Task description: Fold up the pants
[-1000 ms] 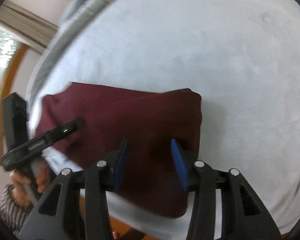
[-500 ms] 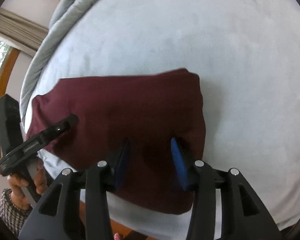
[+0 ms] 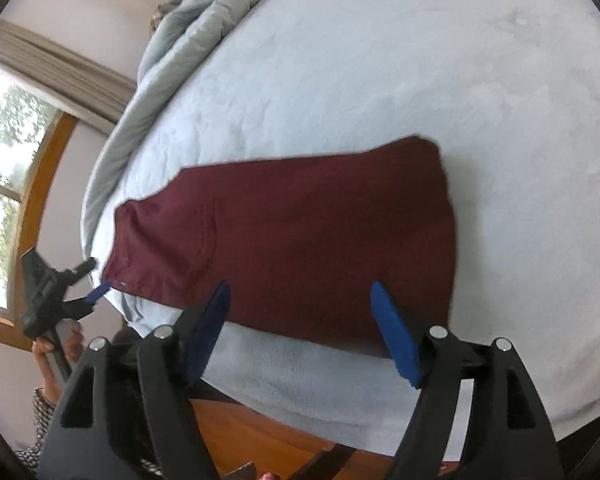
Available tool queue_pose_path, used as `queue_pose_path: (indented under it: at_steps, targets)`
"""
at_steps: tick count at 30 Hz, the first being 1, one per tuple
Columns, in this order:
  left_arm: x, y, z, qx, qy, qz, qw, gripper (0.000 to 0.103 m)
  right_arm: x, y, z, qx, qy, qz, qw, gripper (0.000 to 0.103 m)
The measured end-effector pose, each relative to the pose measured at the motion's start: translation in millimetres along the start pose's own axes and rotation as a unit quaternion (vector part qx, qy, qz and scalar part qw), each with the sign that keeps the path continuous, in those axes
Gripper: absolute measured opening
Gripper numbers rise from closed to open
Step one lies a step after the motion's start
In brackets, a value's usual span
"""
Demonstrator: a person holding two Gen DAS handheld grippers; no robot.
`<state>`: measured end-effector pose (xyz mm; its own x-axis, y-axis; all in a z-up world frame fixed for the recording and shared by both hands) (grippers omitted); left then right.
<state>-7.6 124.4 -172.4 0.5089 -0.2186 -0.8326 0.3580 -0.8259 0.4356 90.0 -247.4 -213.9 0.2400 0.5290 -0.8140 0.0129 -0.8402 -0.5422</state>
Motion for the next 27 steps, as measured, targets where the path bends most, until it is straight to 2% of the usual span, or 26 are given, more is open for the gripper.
queue_pose_path:
  at_steps: [2,5,8,13,17,21,22,24,25,27]
  targets:
    - [-13.2,-58.7,-8.8,-0.076,0.019,-0.015,0.9968,0.096,13.0,-5.9,4.2,0.0,-0.01,0.006,1.0,0.078]
    - [-14.6,-123.2,-14.6,-0.179,0.03,0.001,0.9834,0.095,26.9,-11.0,9.7,0.001,-0.027,0.01,1.0,0.08]
    - [-4.1,-148.0,-18.9,-0.225,0.032,0.032,0.9733,0.094,31.9,-16.2,13.8,-0.01,-0.03,0.019,0.999,0.082]
    - [12.6,-158.5,-29.6,-0.243,0.028,0.072,0.9669,0.091,38.2,-15.2,14.5,-0.005,-0.031,0.023,0.999,0.082]
    - [27.3,-140.7,-33.9,-0.243,0.03,0.097,0.9646,0.089,42.9,-14.8,16.7,-0.014,-0.034,0.034,0.999,0.082]
    - [36.8,-127.9,-42.4,-0.241,0.025,0.104,0.9645,0.087,46.5,-15.0,16.5,-0.014,-0.035,0.037,0.999,0.082]
    - [31.5,-118.7,-46.9,-0.233,0.036,0.123,0.964,0.086,47.1,-14.9,16.6,-0.015,-0.035,0.037,0.999,0.082]
    - [14.7,-99.6,-56.3,-0.21,0.07,0.19,0.9565,0.084,46.9,-14.0,16.5,-0.018,-0.036,0.035,0.999,0.082]
    - [5.6,-91.3,-61.0,-0.19,0.089,0.208,0.9552,0.082,47.4,-13.4,16.6,-0.016,-0.036,0.033,0.999,0.082]
    - [7.3,-91.6,-64.2,-0.172,0.091,0.187,0.963,0.081,48.7,-11.9,15.9,-0.012,-0.037,0.031,0.999,0.083]
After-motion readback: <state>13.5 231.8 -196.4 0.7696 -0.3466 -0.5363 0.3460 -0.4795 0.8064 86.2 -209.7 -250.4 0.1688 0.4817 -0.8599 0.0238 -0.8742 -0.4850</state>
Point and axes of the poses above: each gripper's, at about its wrist camera, not at the fingertips, and x roughly the way its jaws point, y to its right, z to its underside, the point moved 9 cm from there along x, roughly the way its jaws point, and after that the axes turned 5 degrees about x, right-handed, at the moved point
